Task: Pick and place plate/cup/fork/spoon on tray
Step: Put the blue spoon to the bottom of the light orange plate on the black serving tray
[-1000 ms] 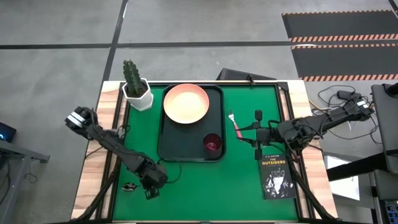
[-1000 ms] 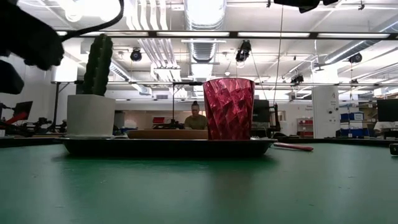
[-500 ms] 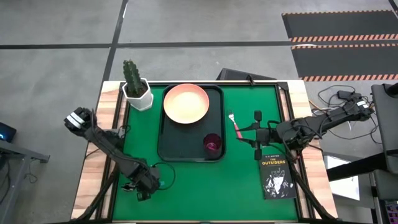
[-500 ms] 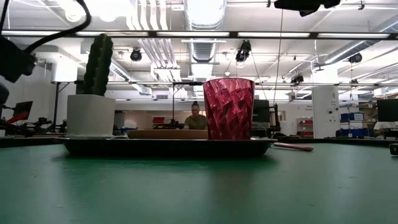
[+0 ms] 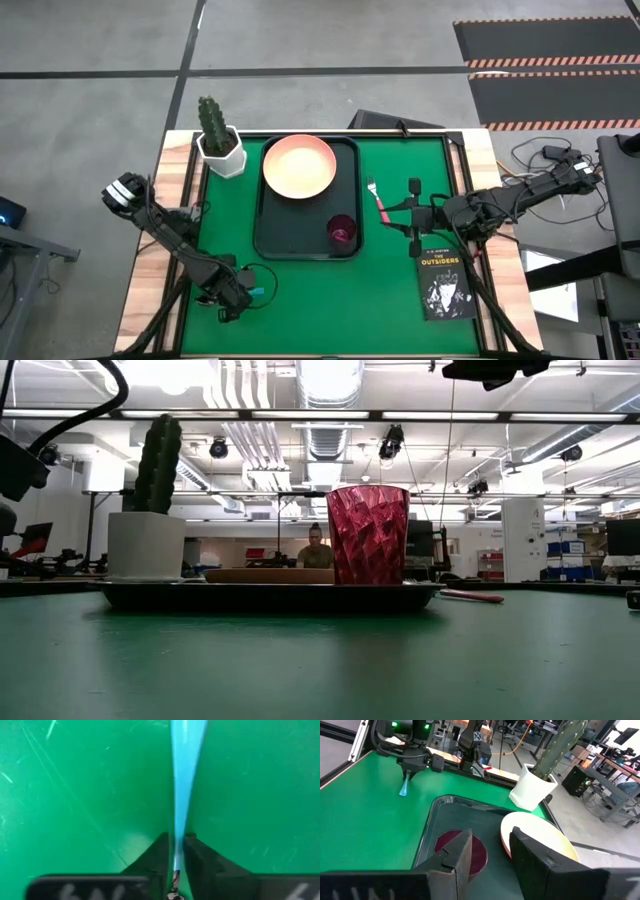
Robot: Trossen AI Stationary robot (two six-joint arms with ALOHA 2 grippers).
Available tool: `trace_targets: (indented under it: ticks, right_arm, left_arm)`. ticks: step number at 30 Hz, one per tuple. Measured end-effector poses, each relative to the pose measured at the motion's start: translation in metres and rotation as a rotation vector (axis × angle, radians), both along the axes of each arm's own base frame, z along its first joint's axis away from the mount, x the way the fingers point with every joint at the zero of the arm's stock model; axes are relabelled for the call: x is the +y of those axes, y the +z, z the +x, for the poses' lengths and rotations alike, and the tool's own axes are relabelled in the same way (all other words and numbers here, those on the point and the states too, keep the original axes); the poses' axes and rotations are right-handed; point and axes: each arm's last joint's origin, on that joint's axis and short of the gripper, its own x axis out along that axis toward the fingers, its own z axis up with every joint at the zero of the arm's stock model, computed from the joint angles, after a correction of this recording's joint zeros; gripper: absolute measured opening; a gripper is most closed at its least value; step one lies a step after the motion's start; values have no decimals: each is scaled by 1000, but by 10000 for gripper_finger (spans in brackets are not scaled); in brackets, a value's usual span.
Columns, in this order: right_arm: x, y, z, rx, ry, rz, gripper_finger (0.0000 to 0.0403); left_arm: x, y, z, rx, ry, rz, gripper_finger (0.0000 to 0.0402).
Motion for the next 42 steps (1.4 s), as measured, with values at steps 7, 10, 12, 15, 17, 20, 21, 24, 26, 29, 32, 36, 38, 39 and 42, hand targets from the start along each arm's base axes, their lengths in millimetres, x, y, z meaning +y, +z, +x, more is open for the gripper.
trace_targets:
  ticks: [7, 10, 12, 15, 17, 20, 21, 24, 26, 29, 32, 36, 38, 39, 42]
  right_arm:
    - [0, 0, 0, -1, -1, 6, 120]
    - [0, 0, 0, -4, -9, 31, 120]
    - [0, 0, 0, -4, -15, 50, 118]
    - [1, -2, 2, 0, -26, 83, 113]
    - [1, -4, 4, 10, -32, 101, 110]
    - [3, -10, 9, 36, -27, 100, 107]
    - [5, -11, 12, 42, -18, 101, 107]
    - [10, -15, 22, 32, 73, 87, 110]
    - [15, -14, 30, -12, 169, 65, 116]
    - [22, -10, 43, -98, 283, 9, 129]
    - [29, -8, 54, -140, 392, -69, 141]
    - [38, -4, 69, -147, 544, -132, 152]
    - [41, -2, 76, -146, 588, -146, 155]
    - [43, -1, 80, -150, 596, -160, 155]
    - [46, 0, 89, -123, 608, -211, 155]
  left_arm:
    - [-4, 5, 1, 18, -37, -25, 3]
    - [-8, 20, 4, 33, -93, -24, 2]
    - [-10, 34, 7, 31, -170, -10, 2]
    - [-19, 62, 18, -92, -435, -10, 1]
    - [-25, 84, 28, -241, -633, 68, 1]
    - [-26, 117, 45, -484, -769, 338, 1]
    - [-25, 129, 51, -549, -800, 425, 1]
    - [-25, 158, 67, -712, -895, 602, 1]
    - [-26, 170, 78, -826, -973, 668, 0]
    - [-29, 183, 93, -1003, -1140, 746, 0]
    - [-28, 187, 103, -1137, -1361, 729, 0]
    - [-20, 185, 114, -1256, -1535, 734, 0]
    - [-12, 180, 119, -1237, -1545, 757, 0]
    - [-7, 177, 122, -1220, -1539, 761, 0]
    - [6, 166, 128, -1177, -1521, 760, 0]
